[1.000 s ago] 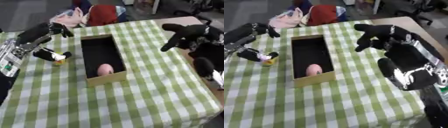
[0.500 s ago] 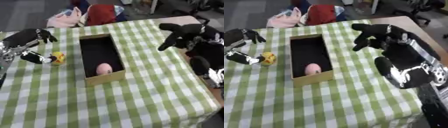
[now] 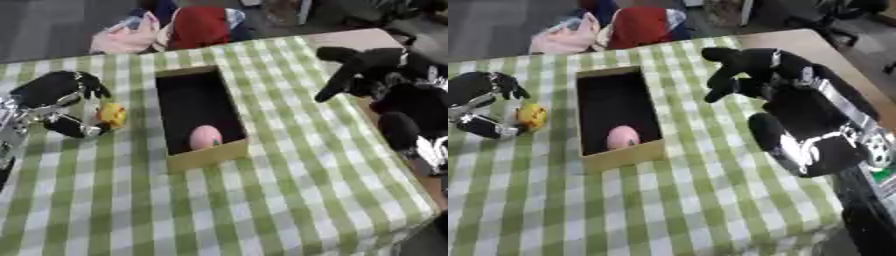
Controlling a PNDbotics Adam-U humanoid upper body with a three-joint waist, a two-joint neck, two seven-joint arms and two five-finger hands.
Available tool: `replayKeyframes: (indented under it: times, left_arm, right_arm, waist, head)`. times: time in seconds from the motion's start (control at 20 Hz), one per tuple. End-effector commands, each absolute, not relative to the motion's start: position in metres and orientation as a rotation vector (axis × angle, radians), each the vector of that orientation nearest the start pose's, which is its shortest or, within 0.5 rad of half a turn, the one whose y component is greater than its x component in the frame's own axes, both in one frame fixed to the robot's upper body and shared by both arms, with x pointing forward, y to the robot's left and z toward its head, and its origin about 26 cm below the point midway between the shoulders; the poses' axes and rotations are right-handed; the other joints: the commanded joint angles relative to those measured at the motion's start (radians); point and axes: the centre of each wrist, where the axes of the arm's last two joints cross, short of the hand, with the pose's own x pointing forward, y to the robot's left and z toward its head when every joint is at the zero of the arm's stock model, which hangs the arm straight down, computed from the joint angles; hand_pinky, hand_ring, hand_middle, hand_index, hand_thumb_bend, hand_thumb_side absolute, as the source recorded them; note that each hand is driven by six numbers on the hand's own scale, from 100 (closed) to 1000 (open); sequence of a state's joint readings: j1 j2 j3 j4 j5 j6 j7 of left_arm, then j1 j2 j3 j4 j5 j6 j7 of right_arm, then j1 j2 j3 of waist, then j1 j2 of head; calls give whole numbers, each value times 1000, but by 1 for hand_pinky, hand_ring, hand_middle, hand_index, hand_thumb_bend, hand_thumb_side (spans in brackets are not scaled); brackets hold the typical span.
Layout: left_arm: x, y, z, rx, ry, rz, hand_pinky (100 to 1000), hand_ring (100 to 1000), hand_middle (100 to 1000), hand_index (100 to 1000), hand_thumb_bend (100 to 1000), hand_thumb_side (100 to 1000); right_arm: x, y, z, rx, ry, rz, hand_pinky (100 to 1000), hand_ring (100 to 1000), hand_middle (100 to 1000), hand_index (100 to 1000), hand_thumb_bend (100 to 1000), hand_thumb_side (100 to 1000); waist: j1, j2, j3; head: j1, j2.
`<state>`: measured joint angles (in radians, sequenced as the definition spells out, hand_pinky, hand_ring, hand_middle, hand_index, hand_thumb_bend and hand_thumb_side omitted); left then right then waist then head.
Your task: Pick up objects on the table and place them in the box.
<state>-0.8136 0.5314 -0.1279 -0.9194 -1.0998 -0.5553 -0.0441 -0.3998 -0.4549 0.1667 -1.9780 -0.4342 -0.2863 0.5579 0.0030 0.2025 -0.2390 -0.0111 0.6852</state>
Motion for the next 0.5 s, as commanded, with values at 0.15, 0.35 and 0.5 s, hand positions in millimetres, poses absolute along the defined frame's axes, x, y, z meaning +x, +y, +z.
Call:
replayKeyframes:
  times: [0.15, 0.35, 0.5]
  left_arm:
    - [460, 343, 163, 1086, -1613, -1721, 617, 504, 521, 686, 409, 188]
    - [460, 342, 160, 1104, -1621, -1707, 598, 469, 483, 652, 384, 172]
    - [461, 343, 158, 1128, -1639, -1669, 576, 413, 425, 591, 330, 142]
  right_arm:
    - [304, -233, 226, -865, 3145, -1479, 741, 1000, 725, 881, 100, 299]
    - [303, -233, 225, -864, 3144, -1479, 741, 1000, 724, 881, 100, 301]
    - [303, -233, 225, -863, 3144, -1483, 741, 1000, 724, 881, 100, 303]
  waist:
    - [-2, -12, -2]
    - [-3, -10, -1]
    - [-3, -8, 0]
  head:
    - [-2, 0]
    - [-4, -2]
    - [-5, -1]
